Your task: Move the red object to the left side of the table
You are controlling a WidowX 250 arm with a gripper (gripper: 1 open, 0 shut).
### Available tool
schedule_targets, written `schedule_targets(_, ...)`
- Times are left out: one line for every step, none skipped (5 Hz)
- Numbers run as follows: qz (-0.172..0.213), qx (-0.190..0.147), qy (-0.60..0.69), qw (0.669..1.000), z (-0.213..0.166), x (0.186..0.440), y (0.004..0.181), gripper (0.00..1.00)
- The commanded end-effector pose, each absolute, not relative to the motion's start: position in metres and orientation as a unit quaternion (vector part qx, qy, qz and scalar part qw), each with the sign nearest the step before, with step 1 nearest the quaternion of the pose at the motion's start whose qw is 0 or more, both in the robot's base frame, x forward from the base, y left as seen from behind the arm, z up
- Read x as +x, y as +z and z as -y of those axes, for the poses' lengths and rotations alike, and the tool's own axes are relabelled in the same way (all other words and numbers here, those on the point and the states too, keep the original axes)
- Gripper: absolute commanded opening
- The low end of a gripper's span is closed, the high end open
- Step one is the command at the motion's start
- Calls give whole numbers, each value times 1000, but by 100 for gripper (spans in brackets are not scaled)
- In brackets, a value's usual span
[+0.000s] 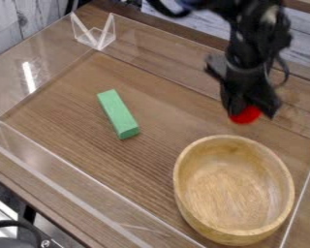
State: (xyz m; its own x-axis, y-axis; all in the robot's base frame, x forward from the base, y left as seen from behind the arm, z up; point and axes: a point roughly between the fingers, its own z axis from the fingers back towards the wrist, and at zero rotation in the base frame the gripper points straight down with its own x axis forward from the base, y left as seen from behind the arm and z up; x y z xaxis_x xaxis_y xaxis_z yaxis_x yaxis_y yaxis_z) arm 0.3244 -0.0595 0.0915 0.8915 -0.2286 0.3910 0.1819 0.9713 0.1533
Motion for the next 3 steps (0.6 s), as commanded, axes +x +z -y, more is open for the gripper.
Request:
schedule_targets(248, 79, -49, 964, 35, 331, 136, 0)
schedule_targets(249, 95, -20, 964, -15, 319, 155, 0)
schedule_targets(231, 103, 3, 968, -65, 299, 155, 0)
